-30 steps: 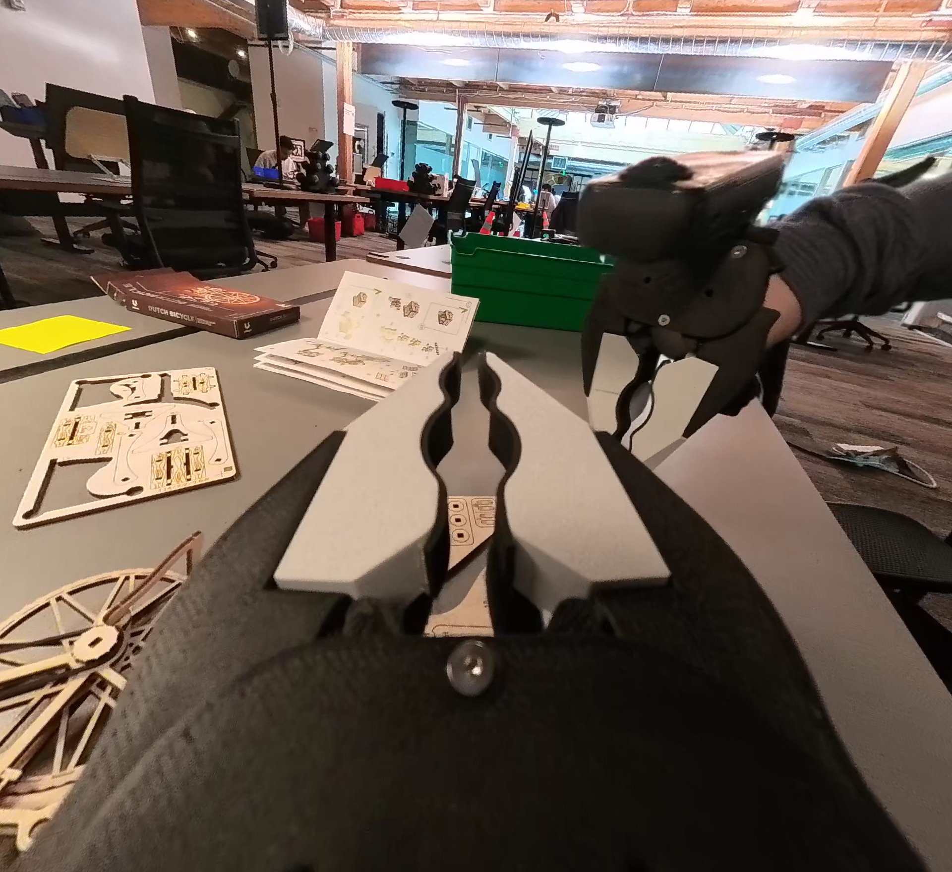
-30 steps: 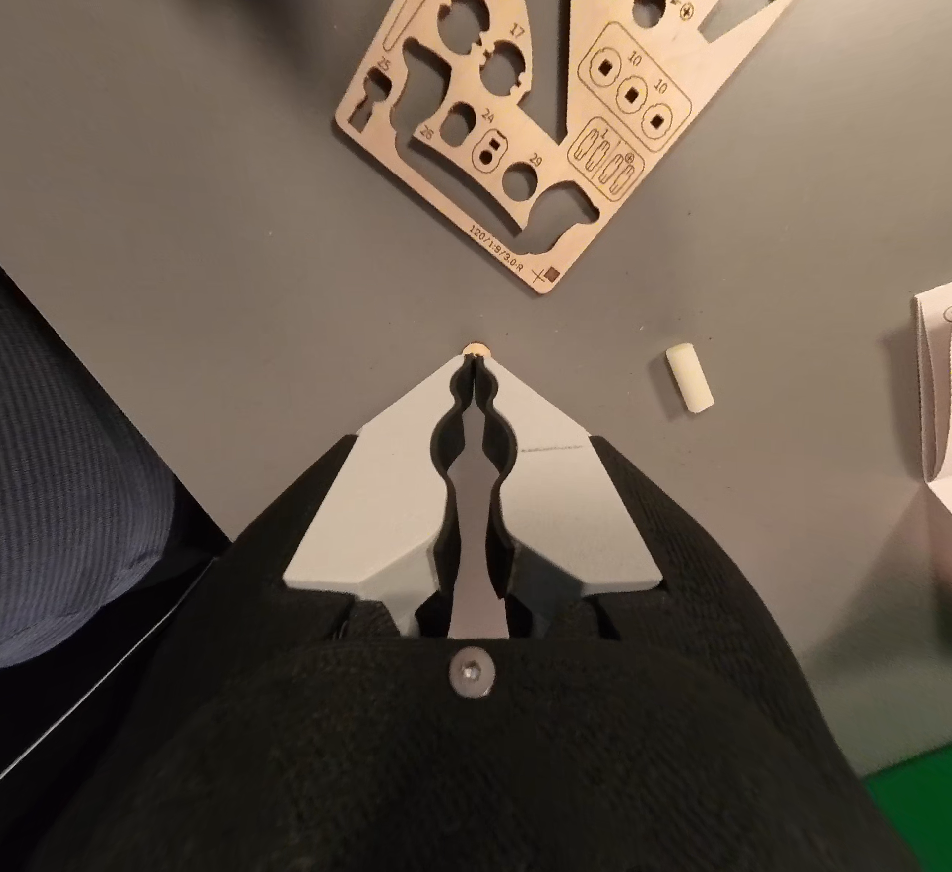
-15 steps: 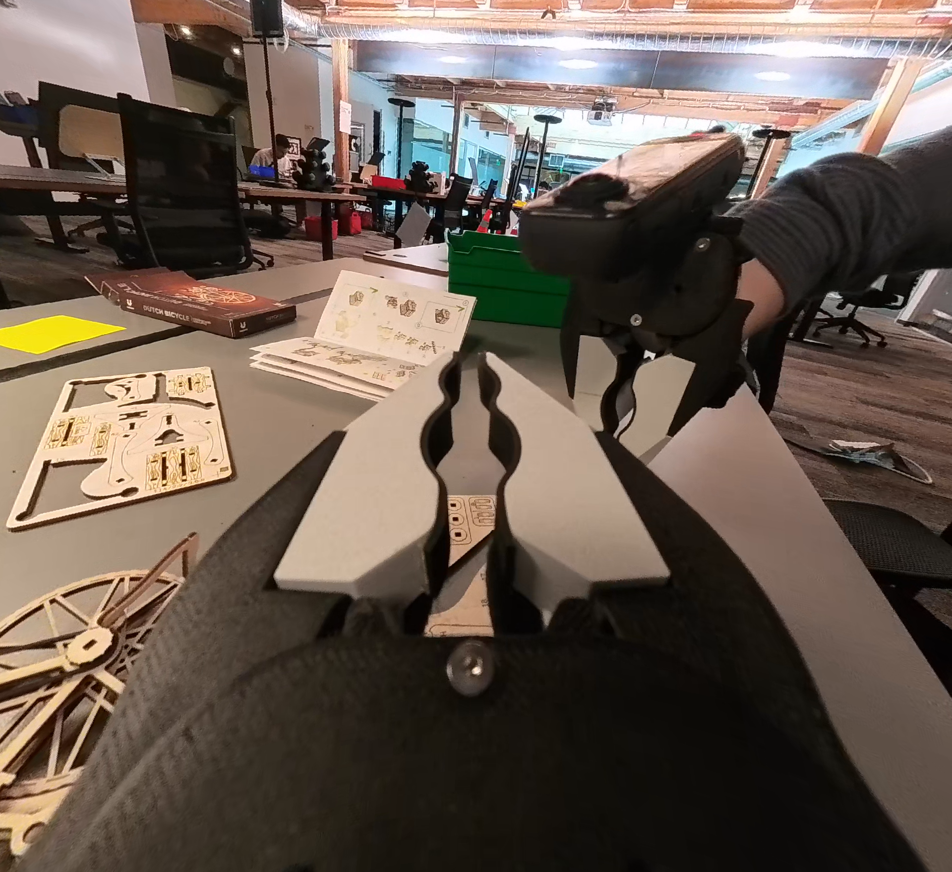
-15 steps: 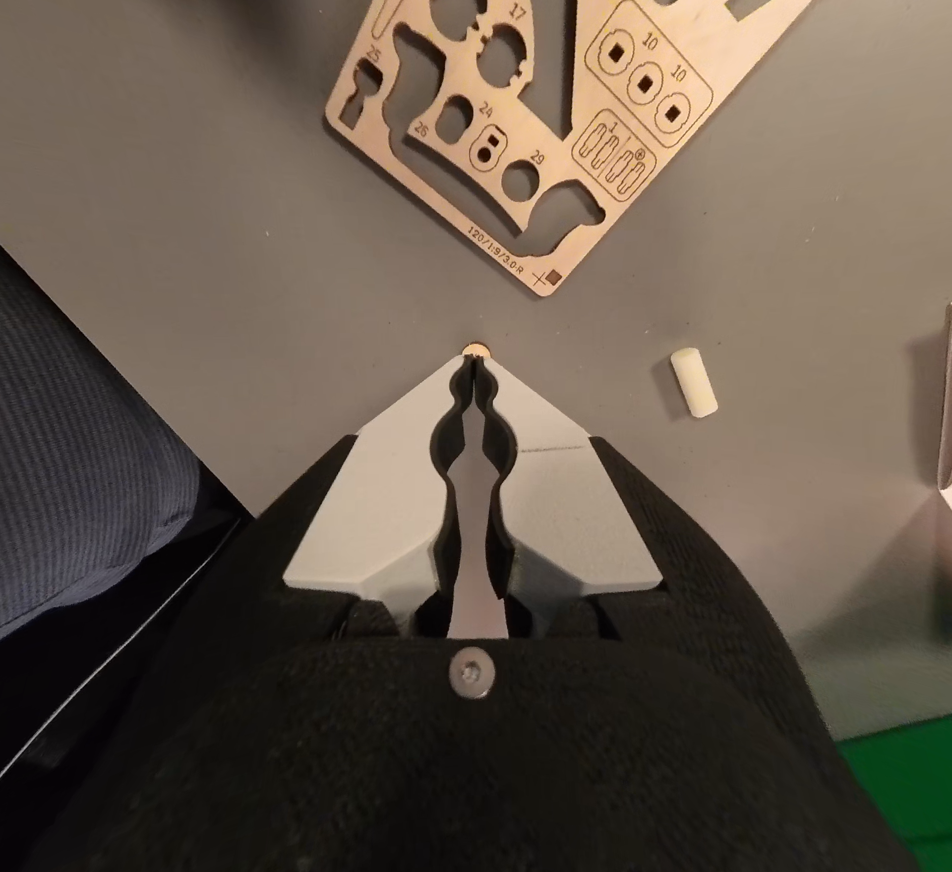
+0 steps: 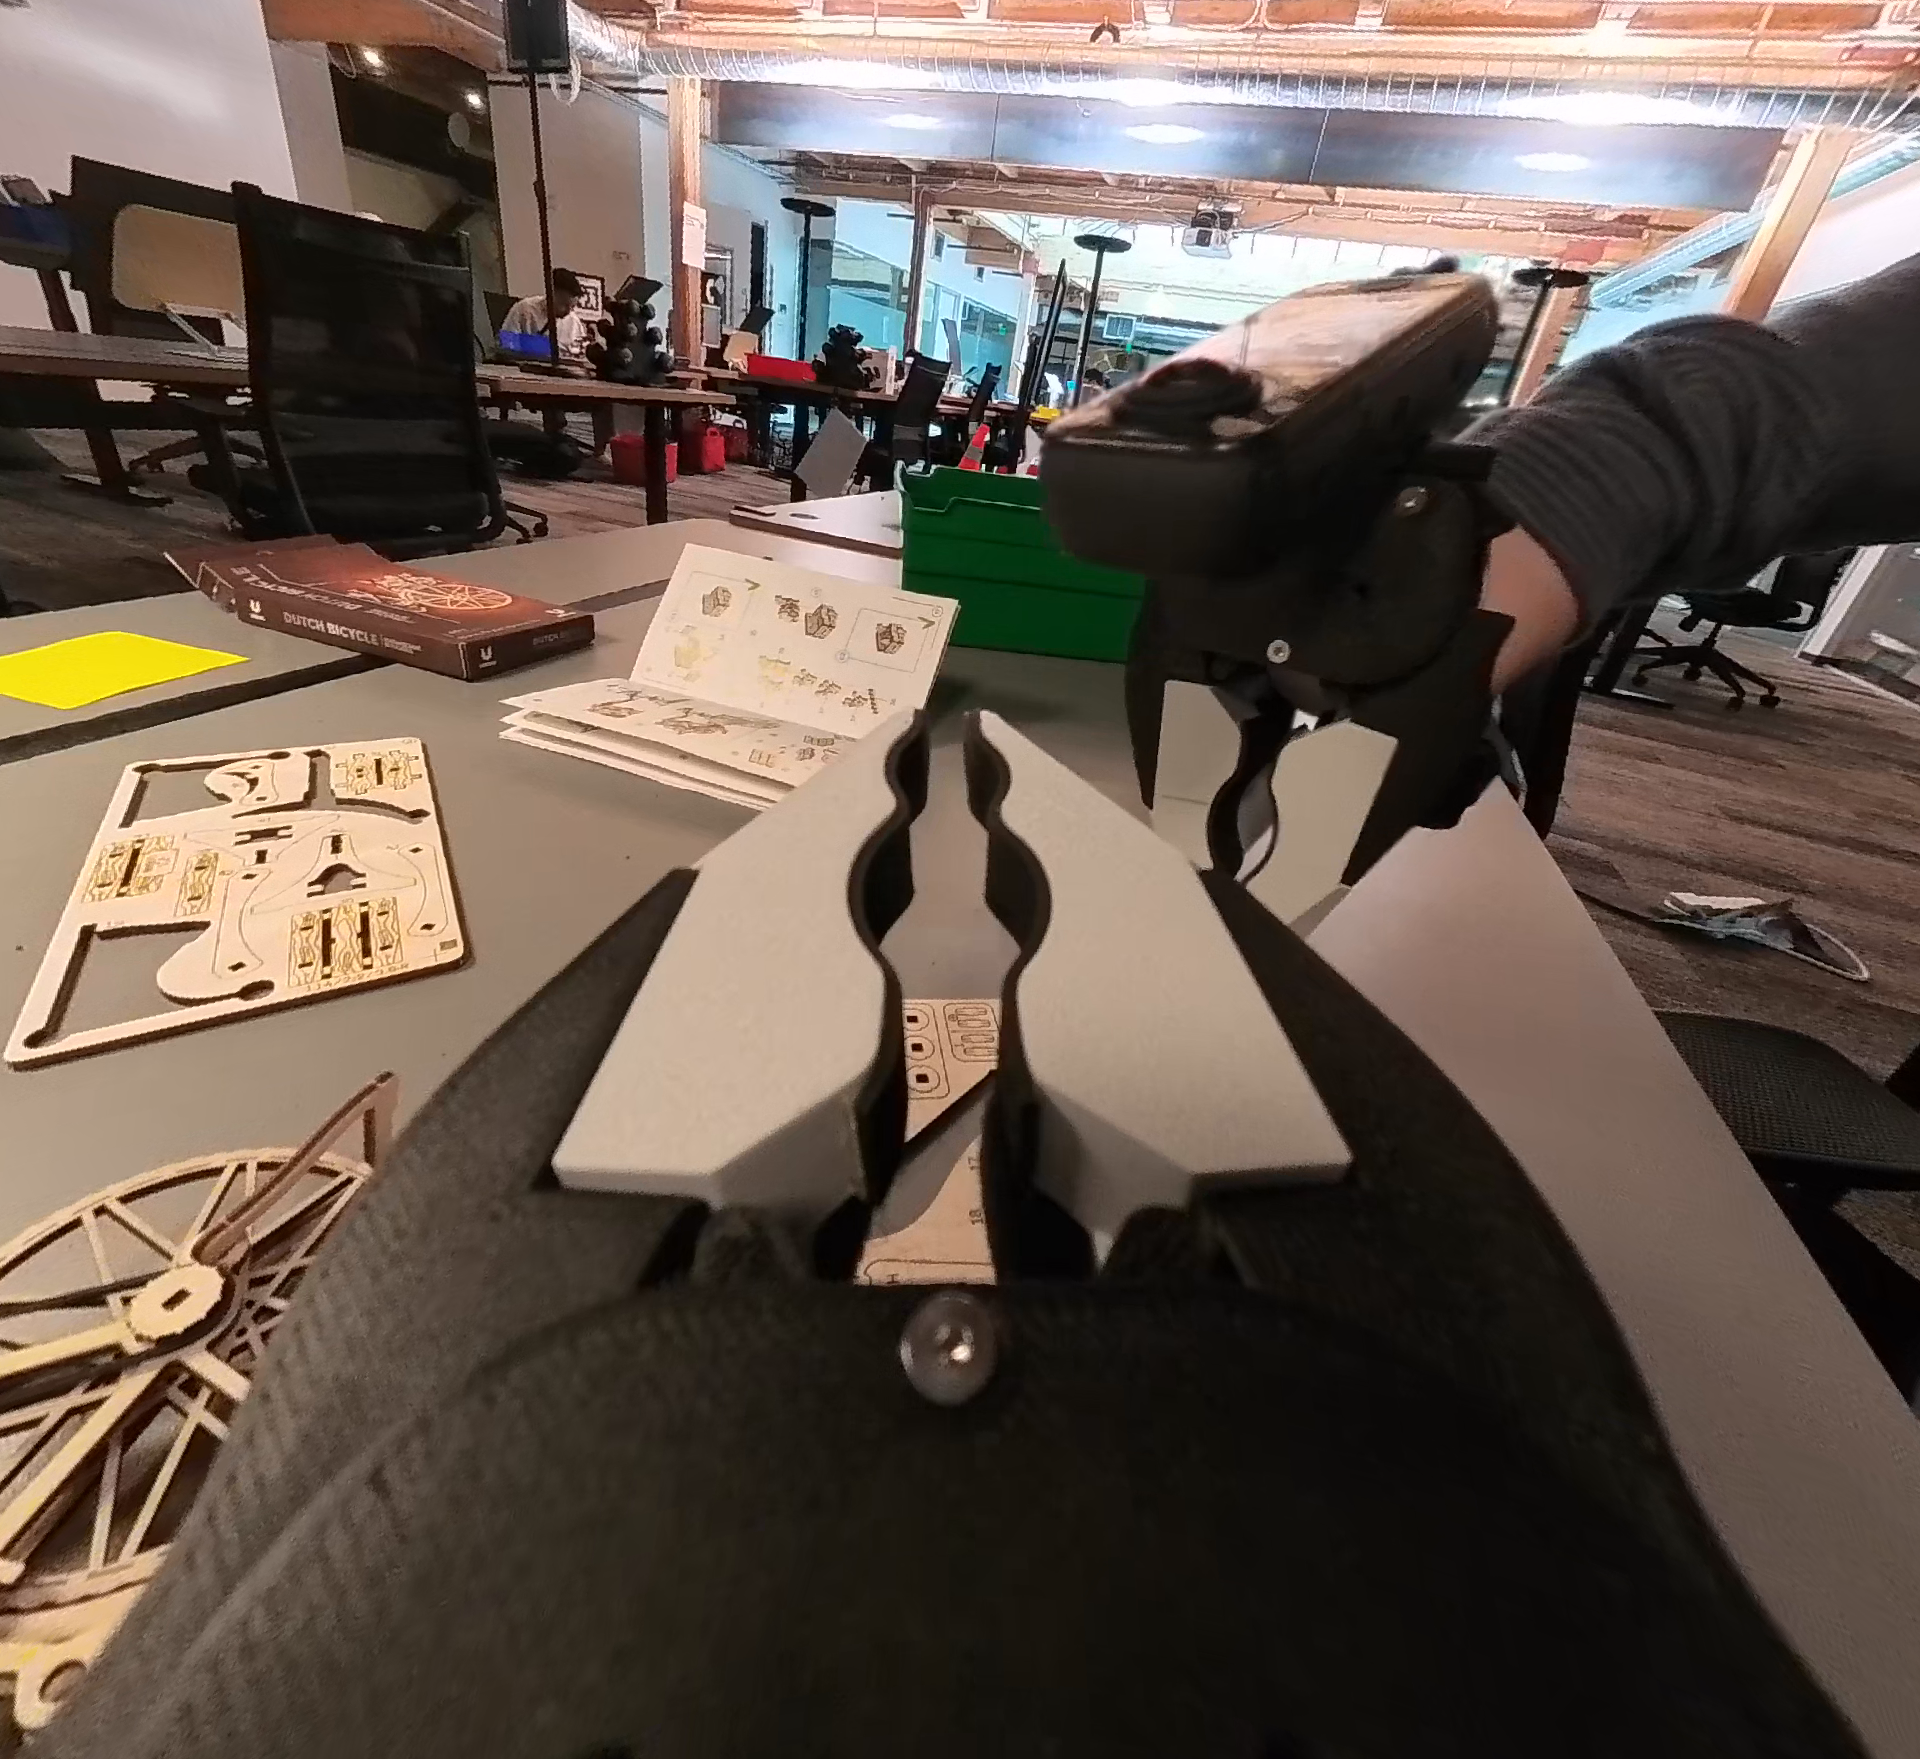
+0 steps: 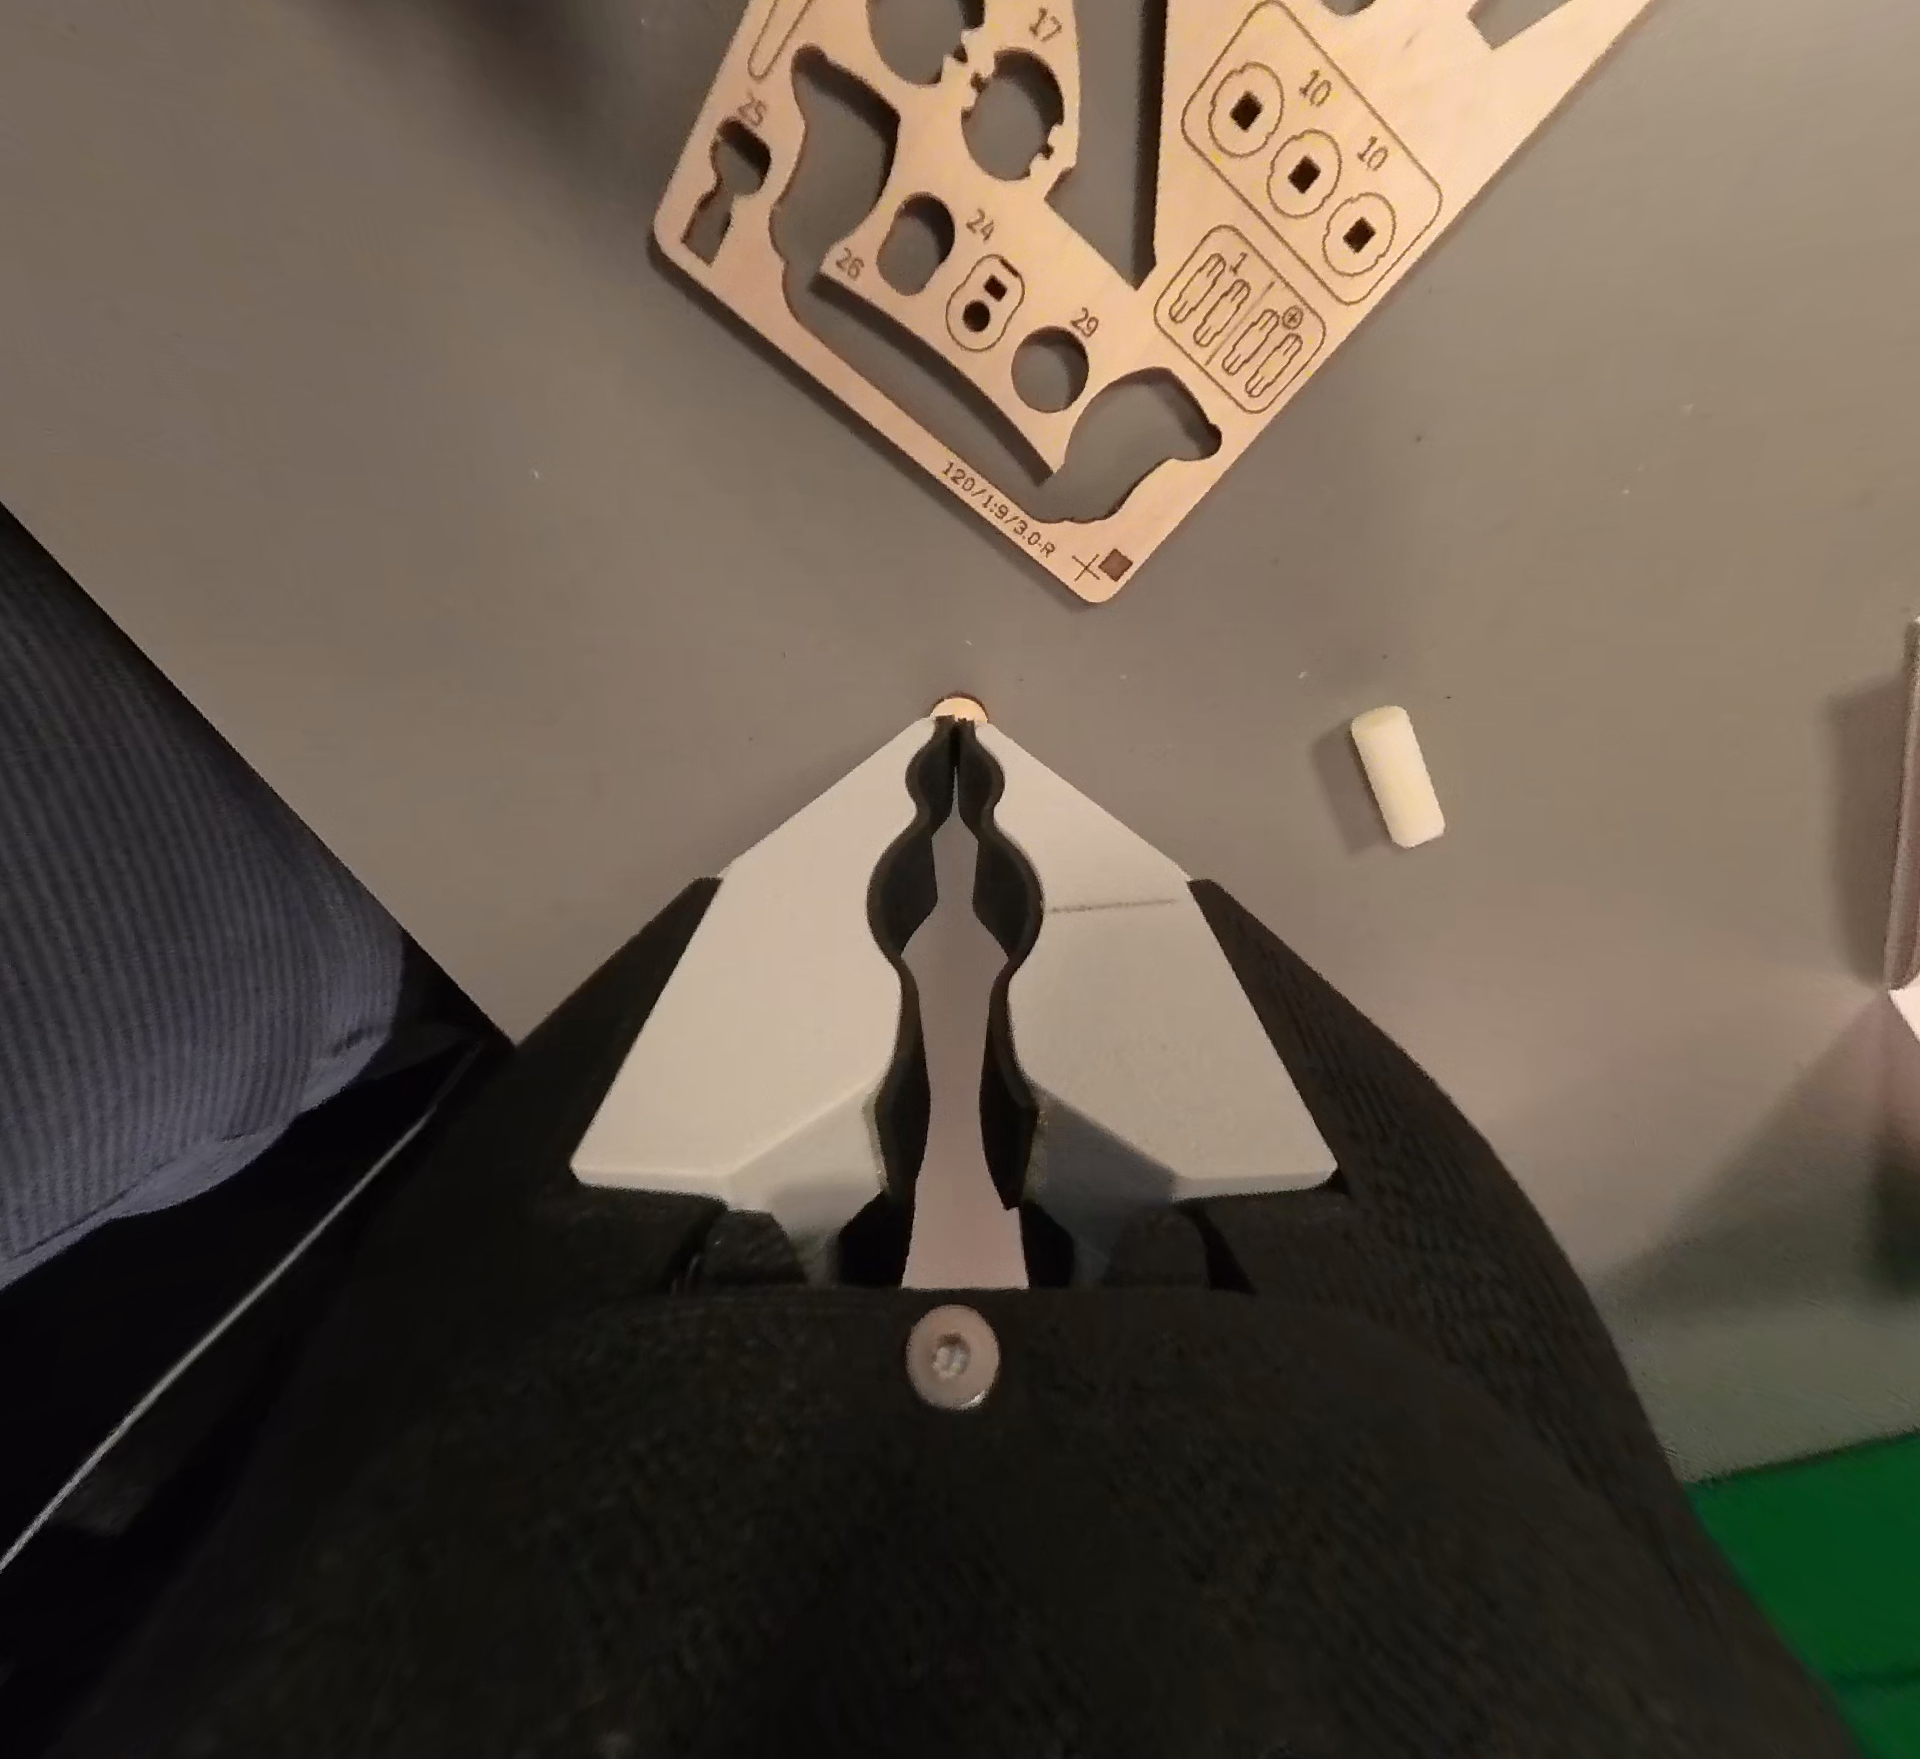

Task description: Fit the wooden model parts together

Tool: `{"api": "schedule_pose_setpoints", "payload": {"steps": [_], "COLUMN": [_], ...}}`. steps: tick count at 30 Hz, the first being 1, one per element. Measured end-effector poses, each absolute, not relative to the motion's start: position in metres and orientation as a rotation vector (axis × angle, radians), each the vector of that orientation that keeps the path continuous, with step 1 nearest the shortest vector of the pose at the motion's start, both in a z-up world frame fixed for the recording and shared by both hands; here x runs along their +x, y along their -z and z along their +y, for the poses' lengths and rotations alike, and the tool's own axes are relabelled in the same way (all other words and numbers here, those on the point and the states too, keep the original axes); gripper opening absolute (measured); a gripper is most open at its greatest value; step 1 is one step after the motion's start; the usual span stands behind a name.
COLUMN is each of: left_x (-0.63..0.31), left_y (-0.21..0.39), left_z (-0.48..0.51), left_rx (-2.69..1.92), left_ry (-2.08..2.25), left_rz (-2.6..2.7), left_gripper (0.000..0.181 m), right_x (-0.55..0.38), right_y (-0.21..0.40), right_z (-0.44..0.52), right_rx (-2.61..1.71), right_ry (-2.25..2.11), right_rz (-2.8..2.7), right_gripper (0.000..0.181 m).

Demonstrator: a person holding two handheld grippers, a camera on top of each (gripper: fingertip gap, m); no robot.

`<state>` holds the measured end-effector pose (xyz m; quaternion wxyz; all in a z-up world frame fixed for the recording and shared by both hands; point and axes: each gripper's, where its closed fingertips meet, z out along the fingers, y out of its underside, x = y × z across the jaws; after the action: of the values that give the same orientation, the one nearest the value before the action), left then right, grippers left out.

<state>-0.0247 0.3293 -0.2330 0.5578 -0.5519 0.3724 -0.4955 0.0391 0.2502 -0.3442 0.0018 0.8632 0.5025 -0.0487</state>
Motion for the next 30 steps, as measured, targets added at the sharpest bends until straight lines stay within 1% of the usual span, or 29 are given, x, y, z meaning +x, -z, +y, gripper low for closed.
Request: {"api": "schedule_pose_setpoints", "payload": {"steps": [3,6,9,13,18,20,22,24,26,30], "left_x": [-0.024,-0.024,-0.024,-0.025,-0.025,-0.025,-0.025,-0.025,-0.025,-0.025], "left_y": [0.233,0.233,0.233,0.233,0.233,0.233,0.233,0.233,0.233,0.233], "left_z": [0.329,0.328,0.328,0.329,0.329,0.329,0.330,0.329,0.329,0.330], "left_rx": [-1.302,-1.299,-1.299,-1.303,-1.307,-1.307,-1.307,-1.307,-1.306,-1.308], "left_ry": [1.169,1.169,1.170,1.177,1.183,1.185,1.185,1.186,1.186,1.192], "left_rz": [0.881,0.884,0.882,0.879,0.874,0.874,0.872,0.874,0.872,0.869], "left_gripper": [0.005,0.005,0.005,0.005,0.005,0.005,0.005,0.005,0.005,0.005], "right_x": [0.039,0.039,0.040,0.038,0.036,0.040,0.034,0.034,0.041,0.031], "right_y": [0.344,0.344,0.344,0.345,0.345,0.345,0.345,0.345,0.345,0.345], "right_z": [0.251,0.251,0.256,0.253,0.249,0.256,0.245,0.250,0.253,0.241], "right_rx": [2.716,2.711,2.697,2.705,2.686,2.699,2.635,2.677,2.687,2.628], "right_ry": [0.085,0.131,0.040,0.169,0.209,0.118,0.147,0.192,0.129,0.232], "right_rz": [1.608,1.574,1.632,1.551,1.560,1.599,1.641,1.608,1.602,1.620], "right_gripper": [0.000,0.000,0.000,0.000,0.000,0.000,0.000,0.000,0.000,0.000]}}
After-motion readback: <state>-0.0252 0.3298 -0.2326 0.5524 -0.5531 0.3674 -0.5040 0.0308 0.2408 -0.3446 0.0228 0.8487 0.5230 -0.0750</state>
